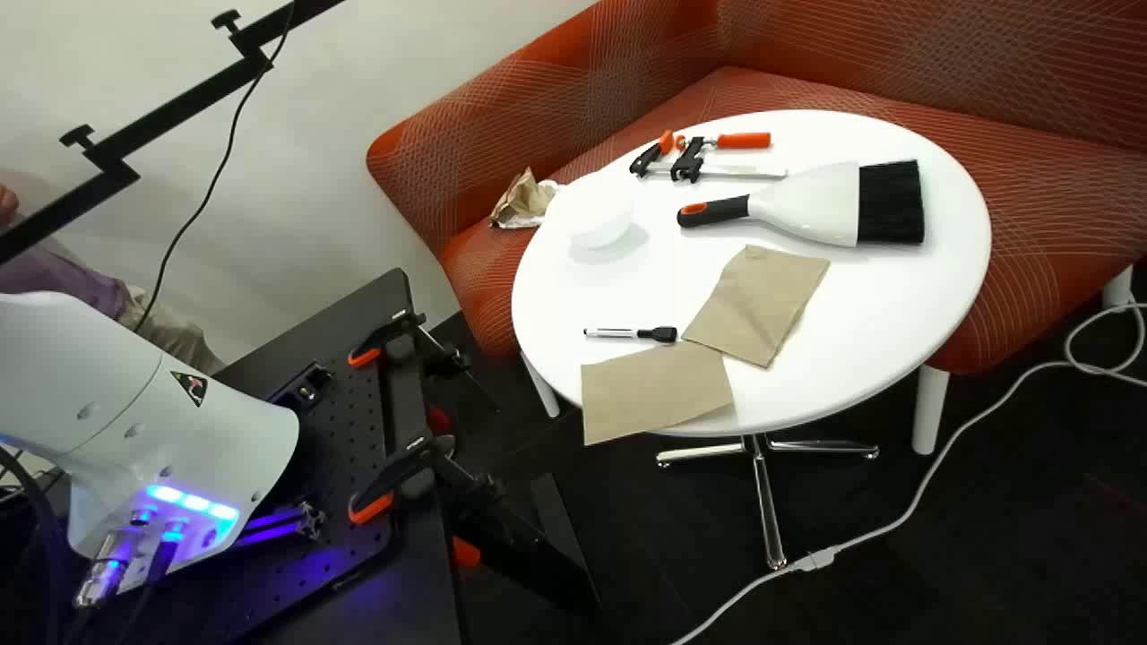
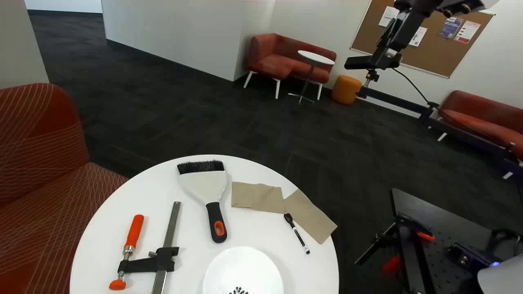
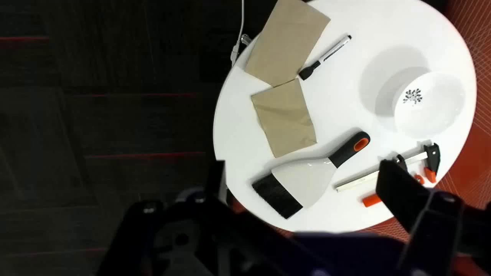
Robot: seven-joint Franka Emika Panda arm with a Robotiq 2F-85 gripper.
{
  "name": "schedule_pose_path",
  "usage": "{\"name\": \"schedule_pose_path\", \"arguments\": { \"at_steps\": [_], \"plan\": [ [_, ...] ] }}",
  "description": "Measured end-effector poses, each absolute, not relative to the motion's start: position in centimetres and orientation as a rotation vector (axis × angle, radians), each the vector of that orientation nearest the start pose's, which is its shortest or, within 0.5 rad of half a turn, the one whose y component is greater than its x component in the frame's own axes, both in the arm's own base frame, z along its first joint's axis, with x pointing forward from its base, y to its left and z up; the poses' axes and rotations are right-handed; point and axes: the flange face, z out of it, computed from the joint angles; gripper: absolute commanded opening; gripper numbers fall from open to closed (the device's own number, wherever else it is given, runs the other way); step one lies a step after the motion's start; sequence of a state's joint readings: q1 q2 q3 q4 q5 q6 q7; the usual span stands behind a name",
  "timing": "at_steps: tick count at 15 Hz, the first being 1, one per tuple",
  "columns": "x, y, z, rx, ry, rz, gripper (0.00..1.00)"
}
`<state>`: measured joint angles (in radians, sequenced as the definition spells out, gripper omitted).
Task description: Move the white bowl to the right
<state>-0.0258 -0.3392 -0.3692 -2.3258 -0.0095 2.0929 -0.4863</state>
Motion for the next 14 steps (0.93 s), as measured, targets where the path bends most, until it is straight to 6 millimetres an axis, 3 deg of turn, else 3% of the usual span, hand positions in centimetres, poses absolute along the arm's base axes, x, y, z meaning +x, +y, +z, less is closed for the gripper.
{"name": "schedule_pose_path", "arguments": {
  "at_steps": [10, 14],
  "plan": [
    [42.2, -18.2, 47.0, -3.069, -0.175, -0.186, 1.00],
    [43.5, -15.7, 46.1, -3.076, -0.255, -0.150, 1.00]
  ]
}}
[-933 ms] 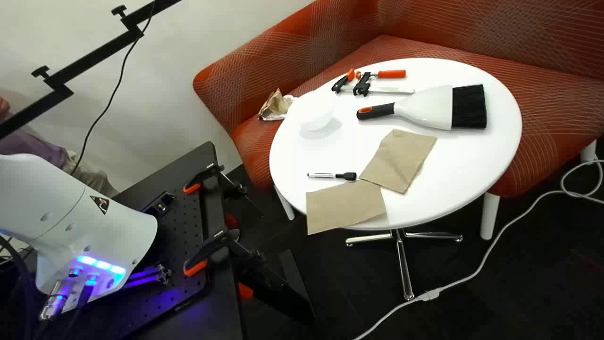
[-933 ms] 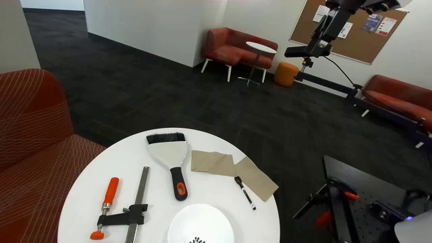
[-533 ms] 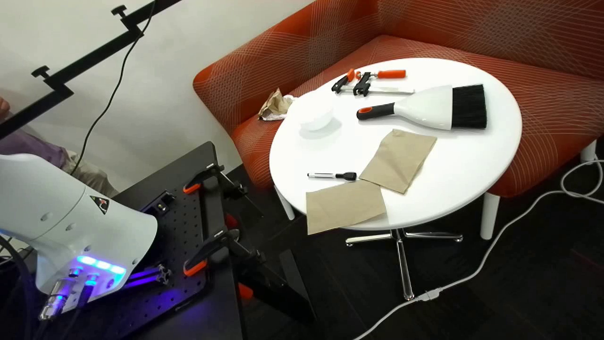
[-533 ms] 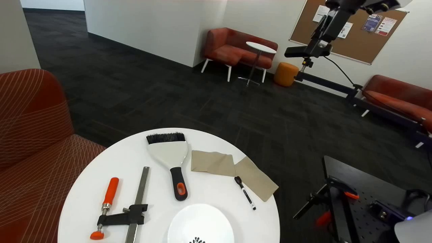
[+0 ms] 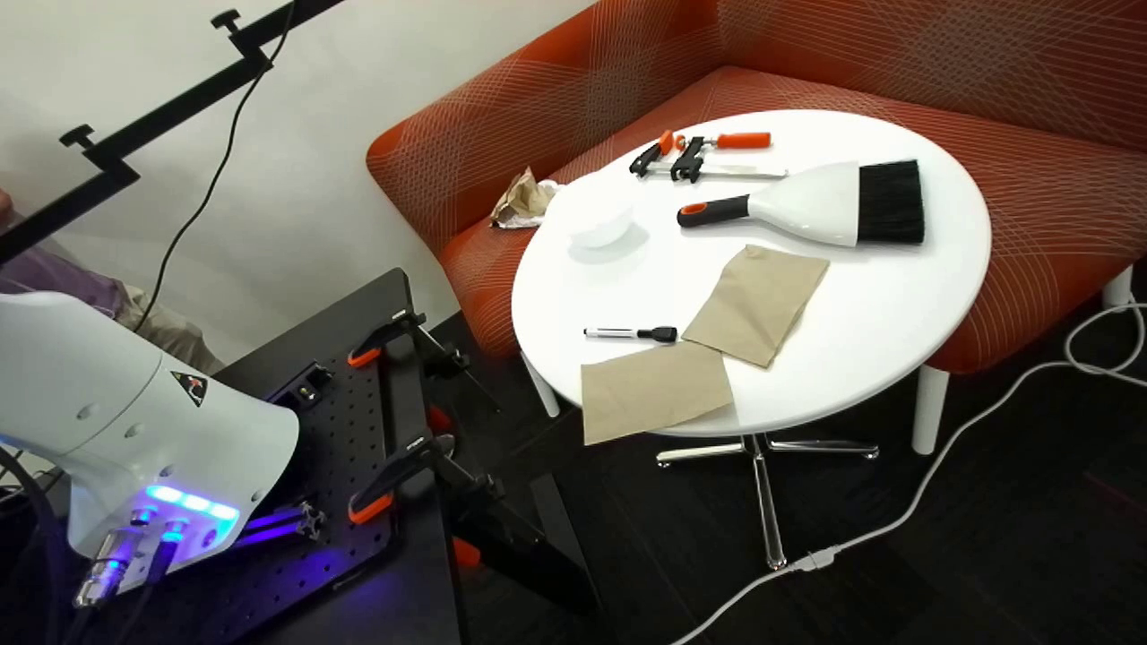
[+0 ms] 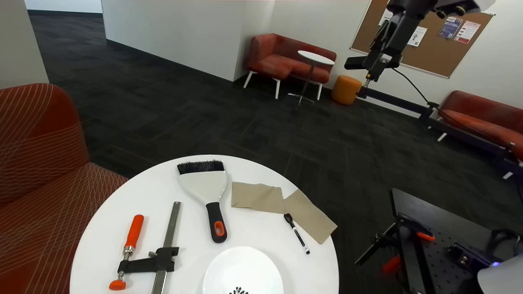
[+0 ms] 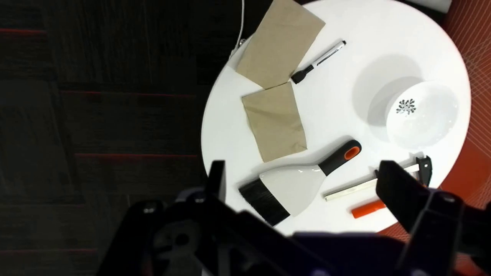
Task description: Move the white bowl to the right
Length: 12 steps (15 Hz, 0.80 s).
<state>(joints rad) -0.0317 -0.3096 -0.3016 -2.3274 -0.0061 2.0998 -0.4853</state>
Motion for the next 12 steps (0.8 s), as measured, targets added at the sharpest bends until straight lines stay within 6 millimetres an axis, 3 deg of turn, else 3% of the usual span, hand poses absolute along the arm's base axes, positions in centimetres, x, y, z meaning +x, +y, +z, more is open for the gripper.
{"name": "schedule_pose_path", "arguments": {
  "at_steps": [6, 12],
  "plan": [
    [45.9, -9.7, 42.8, -3.028, -0.358, -0.074, 1.00],
    [47.7, -4.6, 38.6, -3.009, -0.265, -0.081, 1.00]
  ]
}}
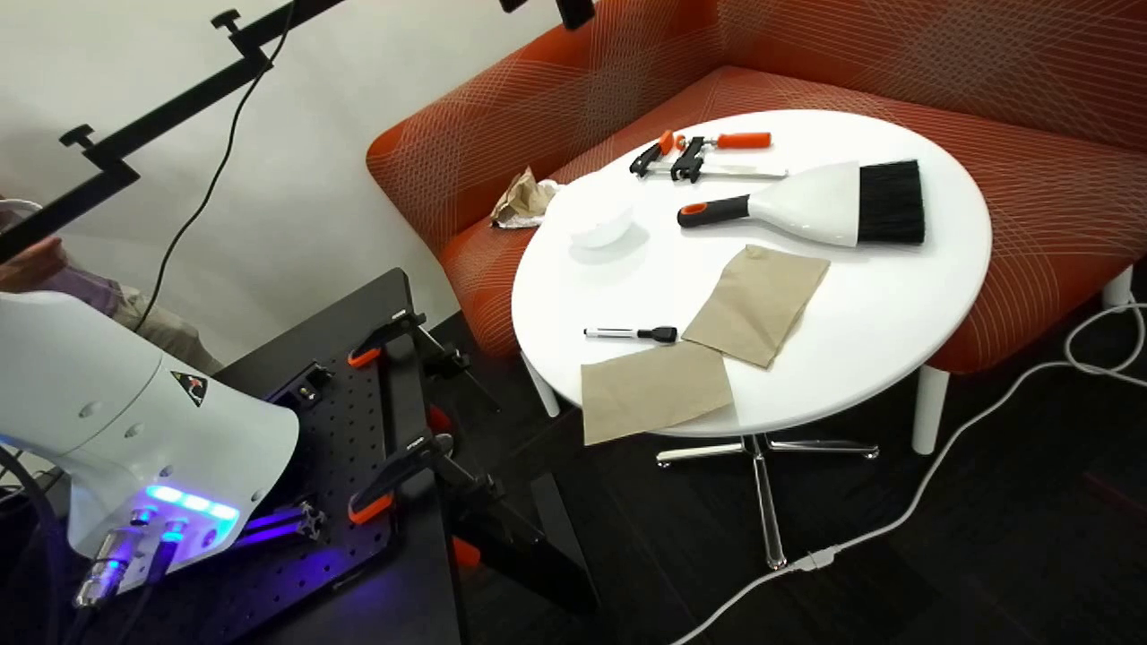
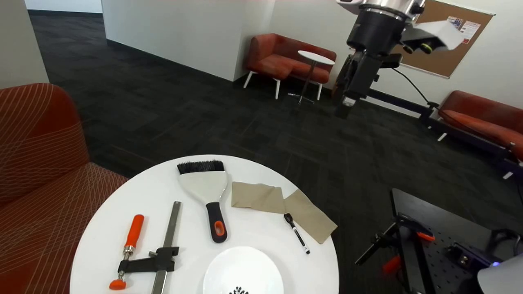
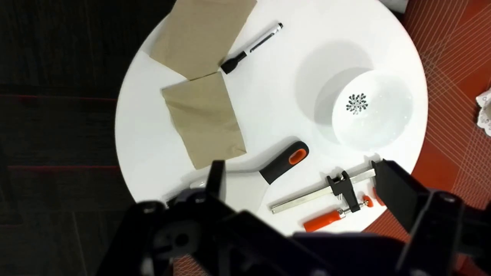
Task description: Move the white bowl to the right
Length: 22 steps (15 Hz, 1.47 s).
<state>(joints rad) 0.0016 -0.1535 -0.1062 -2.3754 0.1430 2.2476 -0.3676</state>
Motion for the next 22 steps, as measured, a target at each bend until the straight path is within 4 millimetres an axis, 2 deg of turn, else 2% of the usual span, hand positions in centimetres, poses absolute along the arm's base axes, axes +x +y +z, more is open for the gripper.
{"name": "schedule_pose_path", "arguments": {
  "at_steps": [4, 7, 15, 17, 22],
  "plan": [
    [48.4, -2.2, 36.0, -2.975, -0.201, -0.124, 1.00],
    [48.5, -0.9, 34.8, -2.964, -0.211, -0.104, 1.00],
    [48.5, -0.7, 34.6, -2.963, -0.219, -0.098, 1.00],
    [48.5, -0.5, 34.1, -2.960, -0.218, -0.082, 1.00],
    [49.0, 1.8, 29.7, -2.927, -0.213, 0.008, 1.00]
  ]
}}
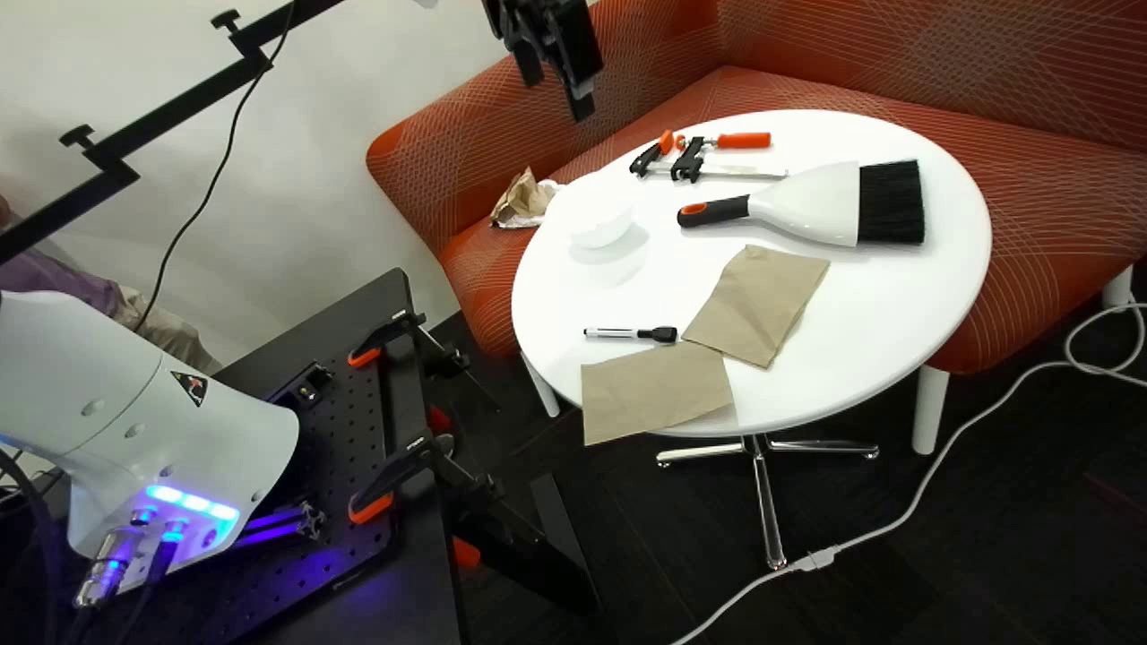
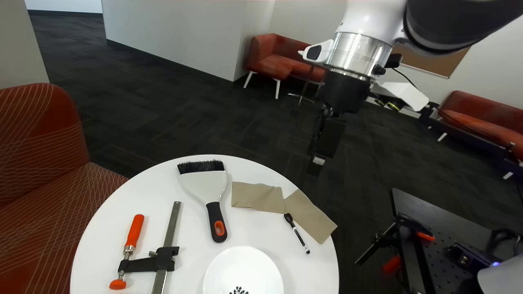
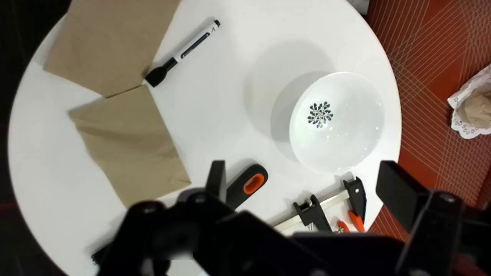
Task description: Move the white bowl to the right
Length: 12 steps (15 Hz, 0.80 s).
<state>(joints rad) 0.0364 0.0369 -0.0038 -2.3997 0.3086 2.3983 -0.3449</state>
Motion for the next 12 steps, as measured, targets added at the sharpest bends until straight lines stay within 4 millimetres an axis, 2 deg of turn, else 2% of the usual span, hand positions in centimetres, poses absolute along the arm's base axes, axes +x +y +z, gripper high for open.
{"name": "schedule_pose_path", "arguments": {
  "at_steps": [7, 12],
  "plan": [
    [50.2, 5.8, 22.4, -2.866, -0.249, 0.073, 1.00],
    [51.3, 7.3, 18.6, -2.849, -0.317, 0.066, 1.00]
  ]
}}
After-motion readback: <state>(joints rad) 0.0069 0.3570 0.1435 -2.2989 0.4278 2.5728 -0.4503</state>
